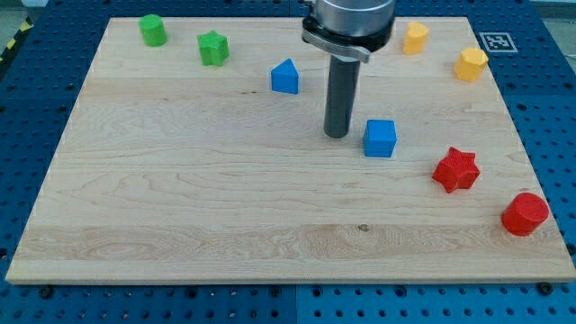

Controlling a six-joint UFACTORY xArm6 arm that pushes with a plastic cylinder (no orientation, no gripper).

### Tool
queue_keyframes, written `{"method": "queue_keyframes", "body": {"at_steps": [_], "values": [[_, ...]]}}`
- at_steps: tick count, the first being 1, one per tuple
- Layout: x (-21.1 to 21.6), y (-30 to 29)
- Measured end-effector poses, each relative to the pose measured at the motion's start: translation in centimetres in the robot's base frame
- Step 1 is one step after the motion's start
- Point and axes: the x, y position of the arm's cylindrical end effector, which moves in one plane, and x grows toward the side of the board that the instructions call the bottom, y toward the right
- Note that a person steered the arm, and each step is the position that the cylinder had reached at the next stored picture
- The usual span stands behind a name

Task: Push the yellow hexagon to the blue cube

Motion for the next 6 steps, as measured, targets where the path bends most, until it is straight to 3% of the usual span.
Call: {"method": "queue_keyframes", "body": {"at_steps": [3, 5, 6], "values": [[-0.6, 3.3], [-7.4, 3.3], [-7.3, 10.6]]}}
